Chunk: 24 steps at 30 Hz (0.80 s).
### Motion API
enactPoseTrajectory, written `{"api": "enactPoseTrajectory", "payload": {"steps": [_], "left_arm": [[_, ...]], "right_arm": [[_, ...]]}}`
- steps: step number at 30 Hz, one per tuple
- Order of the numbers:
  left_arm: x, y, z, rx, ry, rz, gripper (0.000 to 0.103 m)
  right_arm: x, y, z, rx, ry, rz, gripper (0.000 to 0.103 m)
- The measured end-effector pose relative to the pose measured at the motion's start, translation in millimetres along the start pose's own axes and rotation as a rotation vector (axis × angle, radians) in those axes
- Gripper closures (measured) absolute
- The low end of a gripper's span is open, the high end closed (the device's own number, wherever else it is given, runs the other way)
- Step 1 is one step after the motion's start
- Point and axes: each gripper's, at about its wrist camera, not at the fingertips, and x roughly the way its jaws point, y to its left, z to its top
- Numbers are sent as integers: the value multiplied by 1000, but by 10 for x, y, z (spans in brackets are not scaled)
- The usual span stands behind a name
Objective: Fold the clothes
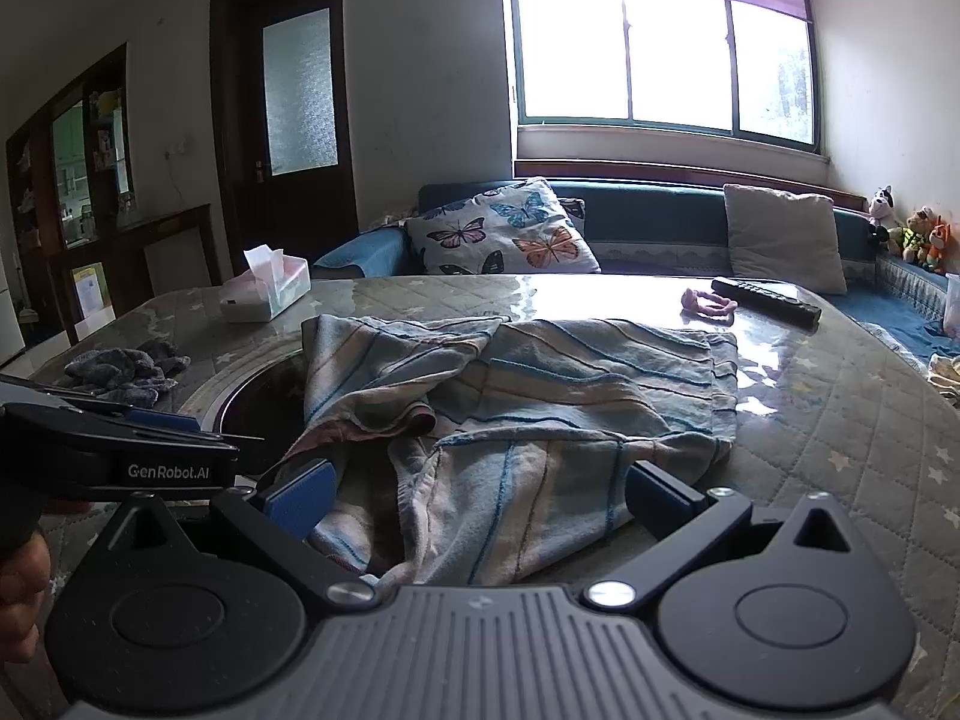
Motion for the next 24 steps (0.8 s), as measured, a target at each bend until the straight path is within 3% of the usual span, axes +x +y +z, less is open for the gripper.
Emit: {"api": "enactPoseTrajectory", "payload": {"steps": [5, 8, 24], "left_arm": [[-113, 20, -37, -17, -30, -20, 52], [14, -15, 29, 1, 19, -18, 52], [209, 0, 64, -5, 69, 6, 52]], "right_arm": [[10, -21, 8, -2, 2, -1, 0], [-1, -12, 10, -3, 2, -8, 0], [138, -42, 34, 3, 54, -4, 0]]}}
